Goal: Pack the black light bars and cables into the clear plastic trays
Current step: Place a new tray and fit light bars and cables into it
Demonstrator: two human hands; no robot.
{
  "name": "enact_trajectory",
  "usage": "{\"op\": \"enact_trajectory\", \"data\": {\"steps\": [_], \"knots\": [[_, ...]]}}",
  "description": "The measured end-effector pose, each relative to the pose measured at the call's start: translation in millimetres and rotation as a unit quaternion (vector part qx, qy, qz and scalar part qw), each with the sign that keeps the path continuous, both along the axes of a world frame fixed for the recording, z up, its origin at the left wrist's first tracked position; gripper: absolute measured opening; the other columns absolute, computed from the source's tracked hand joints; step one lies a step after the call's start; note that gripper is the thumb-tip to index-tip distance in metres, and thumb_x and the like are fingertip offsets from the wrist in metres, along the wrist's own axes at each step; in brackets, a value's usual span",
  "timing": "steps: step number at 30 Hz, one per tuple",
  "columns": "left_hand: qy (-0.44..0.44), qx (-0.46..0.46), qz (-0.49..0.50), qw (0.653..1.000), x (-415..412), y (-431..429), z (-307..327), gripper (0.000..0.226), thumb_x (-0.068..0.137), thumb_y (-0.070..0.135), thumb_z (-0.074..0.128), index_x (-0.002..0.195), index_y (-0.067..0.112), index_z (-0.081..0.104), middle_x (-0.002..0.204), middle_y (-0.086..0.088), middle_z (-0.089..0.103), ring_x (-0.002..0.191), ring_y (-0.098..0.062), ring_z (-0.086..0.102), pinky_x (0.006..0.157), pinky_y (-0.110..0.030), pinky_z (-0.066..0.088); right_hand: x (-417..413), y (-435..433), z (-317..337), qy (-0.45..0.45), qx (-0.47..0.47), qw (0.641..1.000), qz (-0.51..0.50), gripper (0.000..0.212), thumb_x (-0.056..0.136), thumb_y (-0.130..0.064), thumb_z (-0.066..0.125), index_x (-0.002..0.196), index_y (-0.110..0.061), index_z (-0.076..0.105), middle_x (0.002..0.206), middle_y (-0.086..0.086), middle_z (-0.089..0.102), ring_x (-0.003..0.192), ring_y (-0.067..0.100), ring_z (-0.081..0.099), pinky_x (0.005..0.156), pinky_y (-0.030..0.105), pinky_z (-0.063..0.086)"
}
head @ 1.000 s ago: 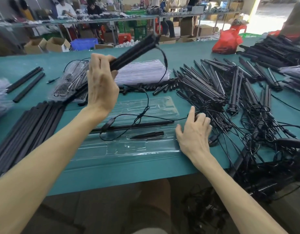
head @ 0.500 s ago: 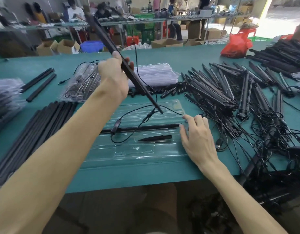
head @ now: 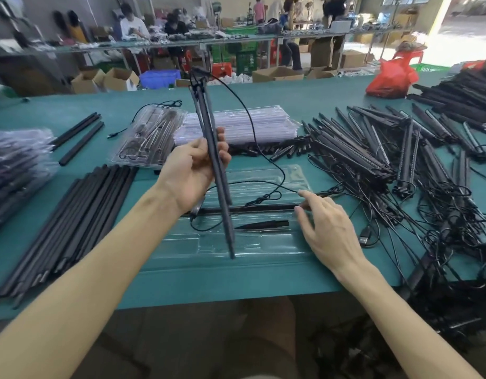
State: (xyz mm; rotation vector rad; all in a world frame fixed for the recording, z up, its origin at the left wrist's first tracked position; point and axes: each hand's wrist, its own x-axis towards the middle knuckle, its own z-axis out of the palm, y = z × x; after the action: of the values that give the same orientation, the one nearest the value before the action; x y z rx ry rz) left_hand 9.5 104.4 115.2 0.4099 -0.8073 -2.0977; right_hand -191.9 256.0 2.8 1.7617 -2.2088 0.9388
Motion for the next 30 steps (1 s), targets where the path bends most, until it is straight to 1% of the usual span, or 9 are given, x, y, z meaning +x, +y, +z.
{"op": "enact_trajectory", "data": {"steps": [7, 10, 16, 19, 22, 24, 25, 27, 30], "knots": [[-0.094, -0.066, -0.007, 0.993, 38, 2, -16, 0.032, 0.106, 0.016, 0.041, 0.124, -0.003, 0.06, 0.093, -0.006, 0.054, 0.07, -0.014, 0.052, 0.064, -0.025, 0.047, 2, 0, 13, 0.043, 0.041, 0.998, -0.007, 0.046, 0.1, -0.021, 0.057, 0.14, 0.0, 0.047, 0.11, 0.012, 0.068, 0.097, 0.03, 0.063, 0.085, 0.042, 0.052], [-0.094, -0.049, 0.007, 0.994, 40, 5, -22, 0.031, 0.106, 0.016, 0.043, 0.124, -0.003, 0.059, 0.09, -0.006, 0.054, 0.069, -0.014, 0.054, 0.064, -0.025, 0.049, 6, -11, 23, 0.094, 0.048, 0.994, -0.029, 0.048, 0.099, -0.024, 0.06, 0.139, -0.001, 0.049, 0.11, 0.014, 0.059, 0.101, 0.03, 0.055, 0.086, 0.044, 0.053], [-0.041, -0.002, 0.037, 0.998, 39, 4, -21, 0.028, 0.107, 0.015, 0.042, 0.121, -0.004, 0.057, 0.085, -0.008, 0.055, 0.07, -0.016, 0.055, 0.066, -0.026, 0.052, 5, -42, 28, 0.117, 0.136, 0.98, -0.09, 0.037, 0.103, -0.046, 0.048, 0.122, -0.019, 0.064, 0.122, 0.006, 0.053, 0.117, 0.027, 0.039, 0.103, 0.044, 0.026], [-0.018, 0.013, 0.067, 0.997, 41, -5, -17, 0.026, 0.107, 0.013, 0.041, 0.119, -0.004, 0.056, 0.087, -0.008, 0.054, 0.072, -0.016, 0.054, 0.064, -0.025, 0.053, 6, -43, 22, 0.068, 0.095, 0.992, -0.055, 0.026, 0.103, -0.036, 0.051, 0.106, -0.02, 0.071, 0.11, 0.0, 0.063, 0.11, 0.022, 0.042, 0.103, 0.042, 0.021], [-0.001, 0.029, 0.105, 0.994, 46, -16, -15, 0.023, 0.108, 0.013, 0.04, 0.111, -0.003, 0.056, 0.087, -0.008, 0.055, 0.072, -0.015, 0.053, 0.066, -0.025, 0.052, 5, -35, 21, -0.046, -0.059, 0.997, -0.017, 0.014, 0.097, -0.021, 0.063, 0.093, -0.013, 0.075, 0.095, 0.001, 0.07, 0.095, 0.022, 0.053, 0.096, 0.041, 0.034], [0.017, 0.049, 0.141, 0.989, 54, -27, -13, 0.024, 0.108, 0.013, 0.038, 0.102, -0.001, 0.056, 0.086, -0.008, 0.054, 0.072, -0.015, 0.051, 0.069, -0.025, 0.05, 0, -30, 24, -0.157, -0.145, 0.977, -0.025, 0.009, 0.095, -0.011, 0.064, 0.095, -0.008, 0.073, 0.093, 0.006, 0.07, 0.09, 0.023, 0.061, 0.087, 0.037, 0.049], [0.03, 0.064, 0.163, 0.984, 59, -34, -13, 0.024, 0.108, 0.012, 0.036, 0.098, 0.0, 0.055, 0.085, -0.008, 0.053, 0.072, -0.015, 0.05, 0.07, -0.026, 0.049, -5, -27, 26, -0.201, -0.17, 0.964, -0.045, 0.009, 0.096, -0.009, 0.063, 0.097, -0.008, 0.072, 0.095, 0.006, 0.07, 0.089, 0.022, 0.063, 0.084, 0.026, 0.051], [0.06, 0.102, 0.211, 0.97, 70, -47, -13, 0.024, 0.108, 0.008, 0.035, 0.091, 0.003, 0.051, 0.083, -0.008, 0.052, 0.07, -0.017, 0.048, 0.07, -0.028, 0.048, -16, -23, 29, -0.253, -0.208, 0.939, -0.104, 0.011, 0.099, -0.014, 0.06, 0.099, -0.01, 0.071, 0.094, 0.005, 0.07, 0.084, 0.017, 0.062, 0.071, 0.007, 0.043], [0.071, 0.128, 0.244, 0.959, 77, -54, -24, 0.025, 0.108, 0.006, 0.033, 0.087, 0.005, 0.047, 0.077, -0.008, 0.051, 0.066, -0.018, 0.049, 0.068, -0.031, 0.049, -35, -22, 33, -0.371, -0.264, 0.872, -0.182, 0.017, 0.101, -0.019, 0.055, 0.1, -0.013, 0.071, 0.089, 0.002, 0.07, 0.07, 0.005, 0.062, 0.061, 0.008, 0.044]]}}
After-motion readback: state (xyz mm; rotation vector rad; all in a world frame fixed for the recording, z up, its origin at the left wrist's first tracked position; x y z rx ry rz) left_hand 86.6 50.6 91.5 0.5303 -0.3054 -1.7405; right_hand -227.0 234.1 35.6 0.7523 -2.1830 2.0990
